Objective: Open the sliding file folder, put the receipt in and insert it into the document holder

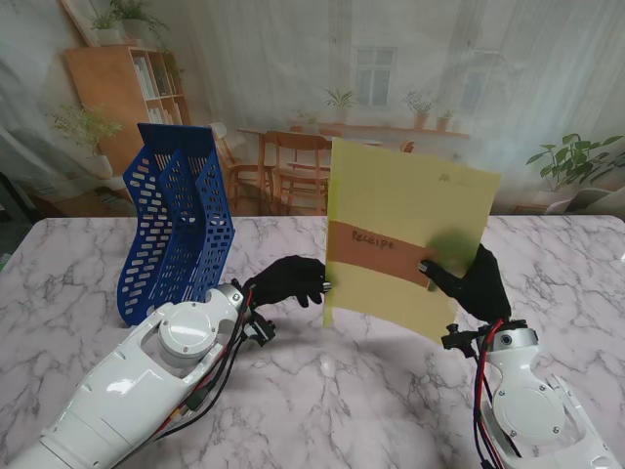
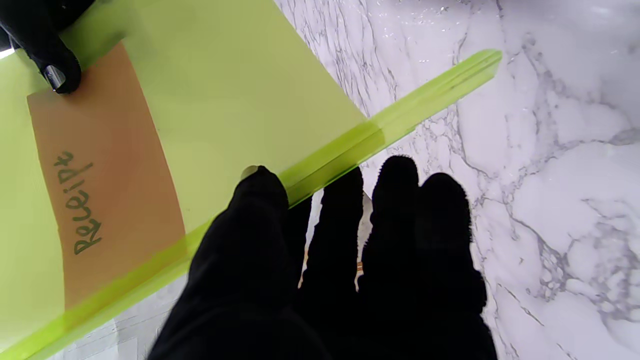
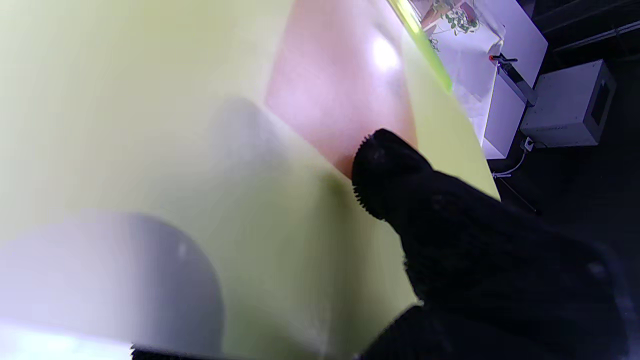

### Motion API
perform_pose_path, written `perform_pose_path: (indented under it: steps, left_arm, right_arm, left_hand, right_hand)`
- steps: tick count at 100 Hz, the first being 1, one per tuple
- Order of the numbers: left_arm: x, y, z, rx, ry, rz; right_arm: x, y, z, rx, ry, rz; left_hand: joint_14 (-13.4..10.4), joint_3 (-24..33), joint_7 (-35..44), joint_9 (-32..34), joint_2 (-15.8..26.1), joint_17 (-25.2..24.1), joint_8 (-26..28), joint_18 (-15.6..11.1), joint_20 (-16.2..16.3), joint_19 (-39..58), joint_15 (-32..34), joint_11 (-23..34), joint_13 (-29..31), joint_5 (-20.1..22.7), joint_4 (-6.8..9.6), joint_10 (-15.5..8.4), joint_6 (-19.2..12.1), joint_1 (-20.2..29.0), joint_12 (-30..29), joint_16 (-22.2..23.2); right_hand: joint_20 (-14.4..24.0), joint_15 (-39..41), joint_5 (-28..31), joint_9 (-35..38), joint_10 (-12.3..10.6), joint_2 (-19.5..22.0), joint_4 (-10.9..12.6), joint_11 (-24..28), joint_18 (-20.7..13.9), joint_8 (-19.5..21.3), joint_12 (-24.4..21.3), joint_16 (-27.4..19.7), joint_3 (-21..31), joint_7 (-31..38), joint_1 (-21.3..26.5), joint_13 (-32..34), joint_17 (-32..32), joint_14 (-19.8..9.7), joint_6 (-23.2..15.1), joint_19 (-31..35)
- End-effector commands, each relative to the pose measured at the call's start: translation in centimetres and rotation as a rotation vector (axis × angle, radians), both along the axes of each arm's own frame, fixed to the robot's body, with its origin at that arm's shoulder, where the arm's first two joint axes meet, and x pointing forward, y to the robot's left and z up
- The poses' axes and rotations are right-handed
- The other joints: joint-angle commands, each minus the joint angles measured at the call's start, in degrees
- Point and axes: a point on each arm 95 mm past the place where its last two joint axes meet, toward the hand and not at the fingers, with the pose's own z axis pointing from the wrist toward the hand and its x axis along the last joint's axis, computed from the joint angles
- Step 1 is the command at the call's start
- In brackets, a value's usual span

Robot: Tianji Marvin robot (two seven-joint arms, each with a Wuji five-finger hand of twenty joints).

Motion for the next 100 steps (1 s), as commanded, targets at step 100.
perform_pose_path:
  steps: [100]
  left_arm:
    - [0.7, -0.3, 2.2, 0.021, -0.049, -0.027]
  right_arm:
    - [0.8, 0.5, -2.5, -0.242, 0.110, -0.010]
  left_hand:
    - [0.8, 1.1, 6.8, 3.4, 1.8, 0.8, -1.5, -2.5, 0.3, 3.2, 2.1, 1.9, 1.2, 4.4, 1.62, -1.0, -1.8, 2.6, 0.3, 0.8]
  right_hand:
    - [0.9, 8.1, 3.6, 0.9, 0.0, 3.4, 2.6, -0.2, 0.1, 0.5, 0.5, 2.6, 4.7, 5.9, 4.3, 2.1, 1.5, -2.1, -7.7, 2.4]
